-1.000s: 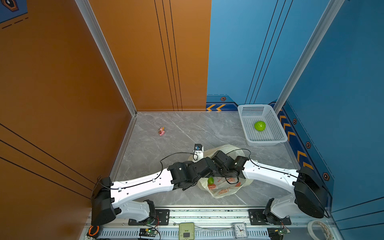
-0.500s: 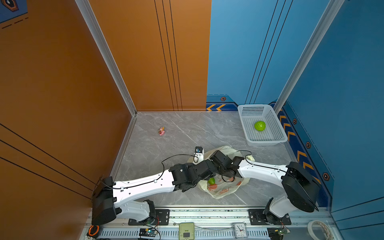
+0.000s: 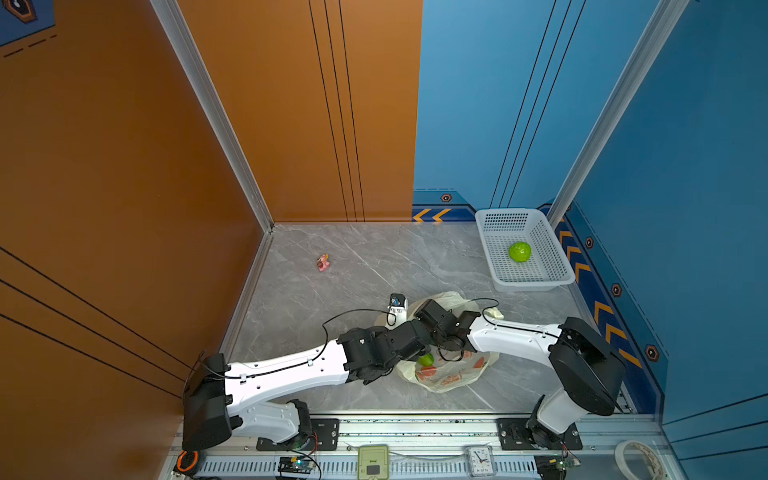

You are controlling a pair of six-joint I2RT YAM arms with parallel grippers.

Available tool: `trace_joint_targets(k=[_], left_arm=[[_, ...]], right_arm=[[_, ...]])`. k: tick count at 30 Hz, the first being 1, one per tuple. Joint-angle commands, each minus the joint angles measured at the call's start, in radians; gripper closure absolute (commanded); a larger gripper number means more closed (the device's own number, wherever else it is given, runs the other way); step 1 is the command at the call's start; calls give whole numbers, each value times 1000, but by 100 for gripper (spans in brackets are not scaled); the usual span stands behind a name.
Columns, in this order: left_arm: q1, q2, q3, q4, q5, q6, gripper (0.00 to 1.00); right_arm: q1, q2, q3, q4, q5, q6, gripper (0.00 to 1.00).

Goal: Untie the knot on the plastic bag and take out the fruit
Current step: 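Lower the right gripper into the bag and grasp the cream pear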

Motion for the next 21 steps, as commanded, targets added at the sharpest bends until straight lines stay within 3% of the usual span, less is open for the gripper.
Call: trace_joint_targets(k=[1, 13, 17, 21], left_arm=[[-8, -19, -9, -8, -12, 21, 100], [3, -16, 12, -8, -45, 30, 100], [12, -12, 24, -6, -49, 43, 100], [24, -2, 25, -5, -48, 56, 100]], right_arm=[[8, -54, 2, -64, 0, -11, 45], [48, -267, 56, -309, -181, -129, 48], [40, -327, 70, -363, -316, -171, 47], [59, -375, 126, -436, -365, -216, 48]])
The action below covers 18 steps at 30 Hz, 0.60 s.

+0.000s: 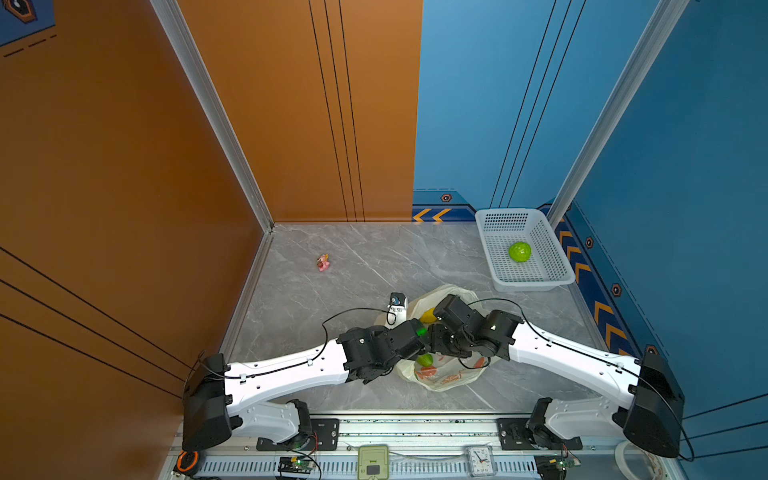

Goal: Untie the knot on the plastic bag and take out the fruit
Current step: 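Lower the right gripper into the bag and grasp the cream pear, then lift the cream pear out of the bag with the right gripper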

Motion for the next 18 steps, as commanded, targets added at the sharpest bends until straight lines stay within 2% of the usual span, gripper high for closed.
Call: trace_joint_targets(k=[1, 9, 12, 18], left_arm=[[13, 1, 24, -4, -25, 28, 100], [26, 5, 63, 1, -24, 43, 100], [28, 2, 62, 1, -25, 46, 100], [29, 9, 63, 0, -13, 54, 100]], right_arm=[[12, -42, 80, -121, -89, -74, 48], [-5, -58, 254, -228, -177, -101, 49], [-22, -39, 354, -290, -175, -133, 49], [-151, -14, 479, -314, -186, -183, 49]])
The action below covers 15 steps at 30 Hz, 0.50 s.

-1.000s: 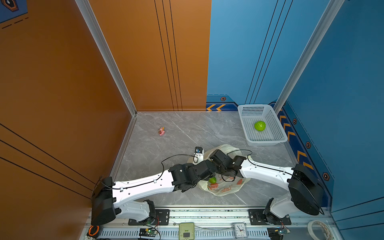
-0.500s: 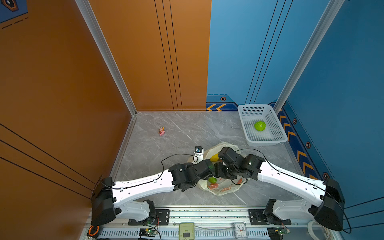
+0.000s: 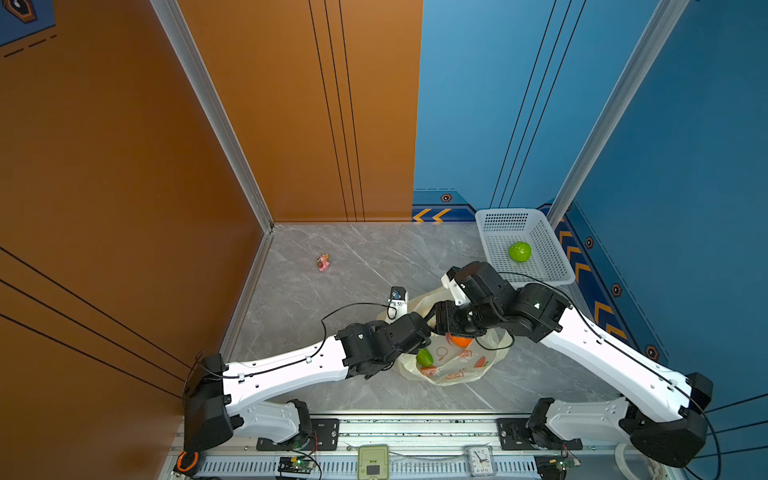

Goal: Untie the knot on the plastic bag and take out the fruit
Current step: 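Lift the cream pear out of the bag with the right gripper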

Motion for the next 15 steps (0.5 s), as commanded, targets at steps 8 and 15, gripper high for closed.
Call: trace_joint_targets(k=[8, 15], left_arm=[[6, 9, 10, 15, 27, 46, 100], [8, 3, 1, 22, 38, 64, 100]], right_arm=[[-324, 111, 172, 45, -37, -138, 49], [-578, 250, 235, 138, -38, -199, 50]])
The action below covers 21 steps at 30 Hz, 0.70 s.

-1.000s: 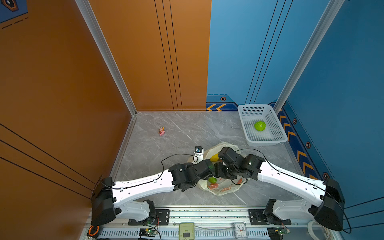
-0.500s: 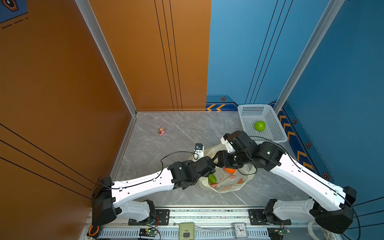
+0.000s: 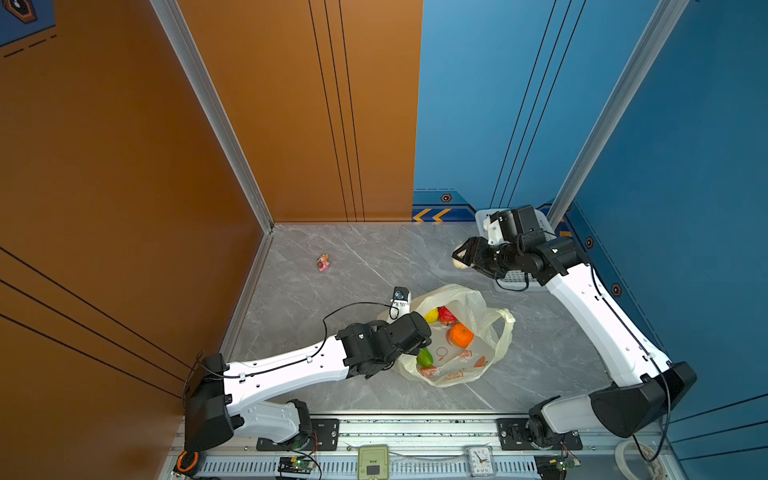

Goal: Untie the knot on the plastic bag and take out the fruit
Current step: 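Lift the cream pear out of the bag with the right gripper, then place the cream pear in the white basket and open the right gripper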

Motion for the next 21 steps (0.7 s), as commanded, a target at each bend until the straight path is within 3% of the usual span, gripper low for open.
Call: trace_joint_targets(k=[1, 10, 17, 21], left_arm=[[11, -3, 0, 13, 13, 29, 100], [15, -15, -2, 15, 29, 31, 100], [31, -37, -58, 26, 21, 18, 100], [40, -36, -62, 37, 25, 24, 100]], right_arm=[[-101, 60, 23, 74, 1, -63, 50], [-317, 317, 27, 229, 50, -109, 50], [-392, 520, 99, 254, 80, -125, 49], [-414, 588, 100, 264, 107, -130, 43]])
